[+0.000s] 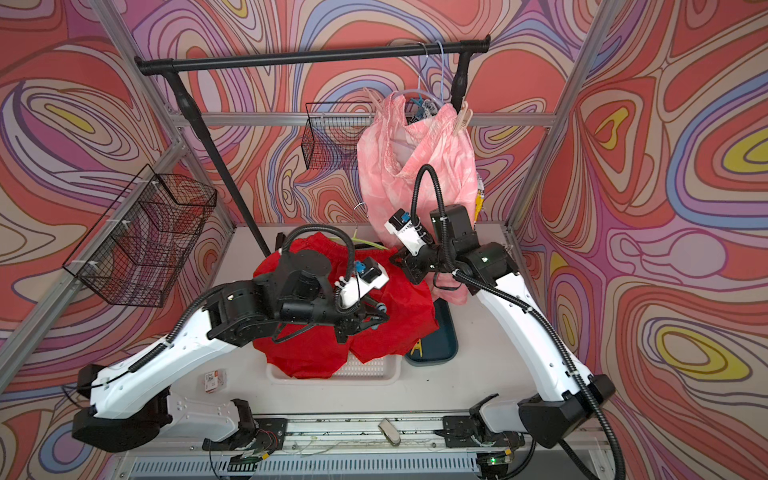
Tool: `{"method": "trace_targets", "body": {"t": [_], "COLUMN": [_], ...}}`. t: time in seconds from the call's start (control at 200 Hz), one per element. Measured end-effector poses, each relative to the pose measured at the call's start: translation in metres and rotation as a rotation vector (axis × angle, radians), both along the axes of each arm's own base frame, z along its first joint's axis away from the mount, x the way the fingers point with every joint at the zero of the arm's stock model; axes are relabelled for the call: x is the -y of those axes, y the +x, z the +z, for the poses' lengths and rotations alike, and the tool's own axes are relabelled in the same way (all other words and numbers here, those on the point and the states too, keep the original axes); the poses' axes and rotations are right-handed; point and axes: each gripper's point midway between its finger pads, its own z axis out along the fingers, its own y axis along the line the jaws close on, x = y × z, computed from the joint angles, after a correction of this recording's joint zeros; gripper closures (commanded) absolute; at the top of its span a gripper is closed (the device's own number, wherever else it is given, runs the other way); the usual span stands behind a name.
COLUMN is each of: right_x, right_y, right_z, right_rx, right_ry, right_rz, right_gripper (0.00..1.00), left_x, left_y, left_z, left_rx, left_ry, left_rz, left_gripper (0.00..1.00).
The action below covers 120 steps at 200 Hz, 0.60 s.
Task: Remove the clothespins securing shorts to the hanger
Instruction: Place the clothespin in the storage box.
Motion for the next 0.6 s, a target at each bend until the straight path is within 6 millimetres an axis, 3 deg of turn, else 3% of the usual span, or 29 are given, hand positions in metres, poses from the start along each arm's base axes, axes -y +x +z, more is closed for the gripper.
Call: {"method": "trace_targets", "body": {"t": [0.2, 0.306, 0.416, 0.601], "right_x": [-0.003, -0.004, -0.008, -0.012], "right_y": [0.008, 0.011, 0.017, 0.022], "right_z": [-0.004, -0.001, 0.006, 0.009], "right_rx": [-0.006, 0.003, 0.019, 0.030], "right_ry": [-0.003, 0.001, 0.011, 0.024], "right_rz": [-0.006, -0.006, -0.003, 0.005], "right_gripper": [1.00, 1.00, 1.00, 1.00], "left_x": [0.068, 0.095, 0.116, 0.134], "left_y": [-0.040, -0.048, -0.038, -0.008], "left_z": [-0.043, -0.069, -0.103, -0.165], "left_rx": [0.033, 0.030, 0.043, 0.089], "left_ry": [0.034, 0.048, 0.069, 0.146], "left_rz": [-0.156, -0.187, -0.150, -0.031], "left_gripper": [1.00, 1.00, 1.00, 1.00]}}
